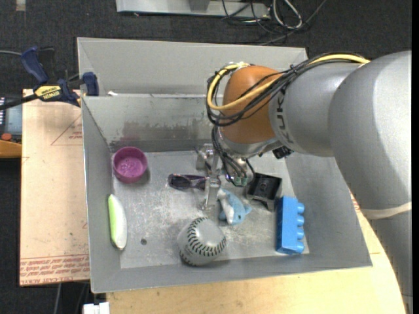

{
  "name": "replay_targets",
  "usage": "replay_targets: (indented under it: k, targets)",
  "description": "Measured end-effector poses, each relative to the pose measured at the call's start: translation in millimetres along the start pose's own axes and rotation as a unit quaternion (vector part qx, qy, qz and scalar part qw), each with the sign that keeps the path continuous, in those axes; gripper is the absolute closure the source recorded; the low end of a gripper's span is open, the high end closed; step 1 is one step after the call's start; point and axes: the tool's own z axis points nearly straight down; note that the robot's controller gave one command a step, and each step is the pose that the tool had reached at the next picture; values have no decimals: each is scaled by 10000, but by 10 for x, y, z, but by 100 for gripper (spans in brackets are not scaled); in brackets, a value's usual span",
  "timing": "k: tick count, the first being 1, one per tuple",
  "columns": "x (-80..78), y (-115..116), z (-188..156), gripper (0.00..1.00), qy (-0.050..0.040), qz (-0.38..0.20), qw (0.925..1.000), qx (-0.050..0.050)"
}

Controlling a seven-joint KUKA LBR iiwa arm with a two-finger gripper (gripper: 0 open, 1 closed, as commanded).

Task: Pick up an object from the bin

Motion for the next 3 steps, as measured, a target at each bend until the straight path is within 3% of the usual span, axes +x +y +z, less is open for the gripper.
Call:
replay_targets:
  k: [1,2,3]
  targets:
    - [140,209,-25,0,-76,1067,9943,-25]
    - [-20,14,-23,100,-35,8,10000,-15]
    - [-20,14,-23,100,-35,10,10000,-15]
